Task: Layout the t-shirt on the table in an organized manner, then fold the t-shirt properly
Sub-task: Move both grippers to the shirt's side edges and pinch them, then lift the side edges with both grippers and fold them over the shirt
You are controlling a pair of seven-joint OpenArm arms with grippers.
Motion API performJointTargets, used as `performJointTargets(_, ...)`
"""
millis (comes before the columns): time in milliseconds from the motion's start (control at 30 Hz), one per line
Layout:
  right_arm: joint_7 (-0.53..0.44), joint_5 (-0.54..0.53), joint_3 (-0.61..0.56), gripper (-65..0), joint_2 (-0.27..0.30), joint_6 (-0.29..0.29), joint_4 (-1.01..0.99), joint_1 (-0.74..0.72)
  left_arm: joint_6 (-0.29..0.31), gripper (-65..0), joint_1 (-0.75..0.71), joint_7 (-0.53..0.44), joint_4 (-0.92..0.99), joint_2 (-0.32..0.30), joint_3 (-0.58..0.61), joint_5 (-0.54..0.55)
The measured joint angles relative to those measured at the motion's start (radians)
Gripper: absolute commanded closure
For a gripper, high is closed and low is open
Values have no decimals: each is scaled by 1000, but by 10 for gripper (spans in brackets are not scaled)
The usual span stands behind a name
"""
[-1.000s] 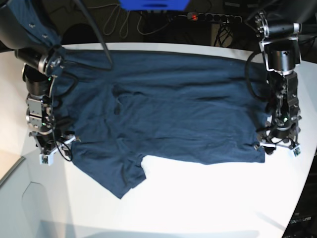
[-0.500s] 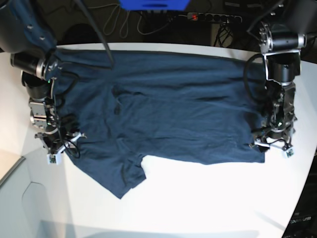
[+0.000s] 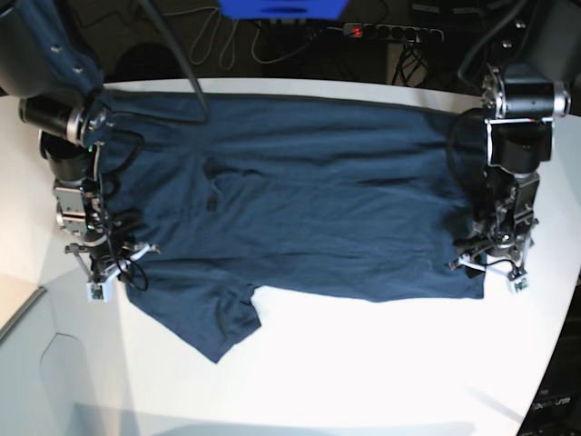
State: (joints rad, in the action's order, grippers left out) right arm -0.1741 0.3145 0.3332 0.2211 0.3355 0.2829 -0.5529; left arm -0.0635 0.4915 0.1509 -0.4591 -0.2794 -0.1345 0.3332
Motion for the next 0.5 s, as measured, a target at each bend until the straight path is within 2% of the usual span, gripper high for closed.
performJointTargets(67,0,0,0,0,0,0,0,0,0,-395,2,-48,8,3,0,0)
performJointTargets(367,-1,0,0,0,0,0,0,2,0,-388,2,-67,12,8,112,4)
performJointTargets(433,-15,-1,0,0,0,0,2,10,0,-333,2,-66,12,8,112,8)
performJointTargets(500,-20,-1,0,0,0,0,2,13,0,-248,-2,-76,12,8,110,8)
